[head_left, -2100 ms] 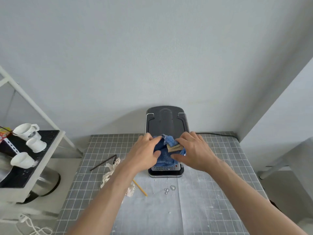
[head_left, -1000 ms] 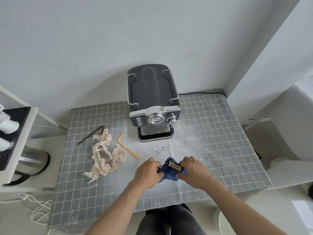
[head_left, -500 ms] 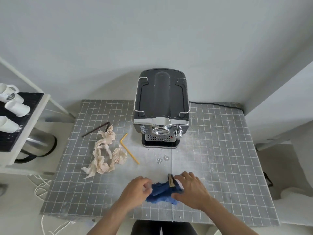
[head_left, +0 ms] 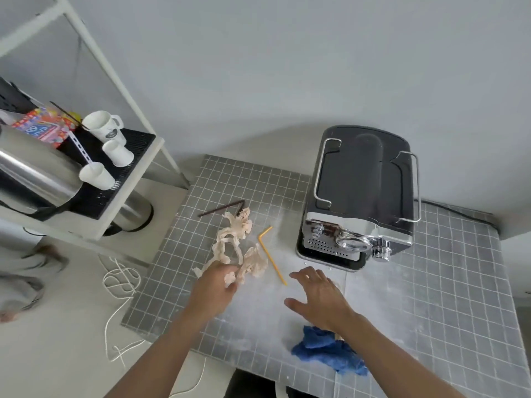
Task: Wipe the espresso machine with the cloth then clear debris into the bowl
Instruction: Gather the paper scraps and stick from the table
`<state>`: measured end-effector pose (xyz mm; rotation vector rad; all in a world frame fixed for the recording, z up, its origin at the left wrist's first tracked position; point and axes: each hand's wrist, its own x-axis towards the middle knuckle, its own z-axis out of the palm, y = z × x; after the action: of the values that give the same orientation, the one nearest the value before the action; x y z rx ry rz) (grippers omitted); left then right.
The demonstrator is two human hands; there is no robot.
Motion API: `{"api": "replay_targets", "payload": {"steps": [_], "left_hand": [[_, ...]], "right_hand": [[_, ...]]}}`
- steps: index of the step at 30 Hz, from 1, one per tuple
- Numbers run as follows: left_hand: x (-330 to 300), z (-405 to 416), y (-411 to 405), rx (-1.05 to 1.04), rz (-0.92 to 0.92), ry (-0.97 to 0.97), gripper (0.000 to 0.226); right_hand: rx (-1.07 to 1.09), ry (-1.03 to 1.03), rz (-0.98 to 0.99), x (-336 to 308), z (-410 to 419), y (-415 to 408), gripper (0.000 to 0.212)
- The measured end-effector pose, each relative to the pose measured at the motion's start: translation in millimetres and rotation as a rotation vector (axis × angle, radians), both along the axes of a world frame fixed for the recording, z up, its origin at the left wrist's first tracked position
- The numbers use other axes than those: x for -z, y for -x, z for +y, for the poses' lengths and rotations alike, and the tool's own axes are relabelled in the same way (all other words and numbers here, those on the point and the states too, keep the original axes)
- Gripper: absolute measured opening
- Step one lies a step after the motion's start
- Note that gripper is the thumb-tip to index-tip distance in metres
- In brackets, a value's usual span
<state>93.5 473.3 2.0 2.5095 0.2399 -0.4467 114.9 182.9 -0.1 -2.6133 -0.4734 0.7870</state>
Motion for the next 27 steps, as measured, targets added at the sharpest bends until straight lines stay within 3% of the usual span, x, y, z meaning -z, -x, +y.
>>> {"api": "replay_targets", "payload": {"steps": [4,8,11,15,21,24,27], "left_hand": [[2,34,-18,-0.045,0.029,-0.132,0.041],[16,52,-31,-0.122,0.200,-0.247,0.091],[23,55,-40,-0.091,0.305,-0.230,0.109],[41,51,-51,-0.059,0.310,-0.175,0.098],[42,54,-55,-0.030,0.258,-0.173,0.060],[46,63,-53,-0.044,0.249,-0.099,0.048],[54,73,-50,-0.036,0.211,-0.006,0.033]], "right_hand": [[0.020,-0.023,0.026,3,51,-18,0.068],[0.008,-0.003,0.020,14,97,-35,0.069],[-0.049,0.087,-0.037,22,124,-52,0.078],[-0.156,0.215,-0.088,34,149,-79,0.100],[-0.301,0.282,-0.173,56,170,-111,0.119],[-0.328,0.244,-0.183,58,174,-118,0.116],[-0.307,0.179,-0.179,57,173,-120,0.100]]}}
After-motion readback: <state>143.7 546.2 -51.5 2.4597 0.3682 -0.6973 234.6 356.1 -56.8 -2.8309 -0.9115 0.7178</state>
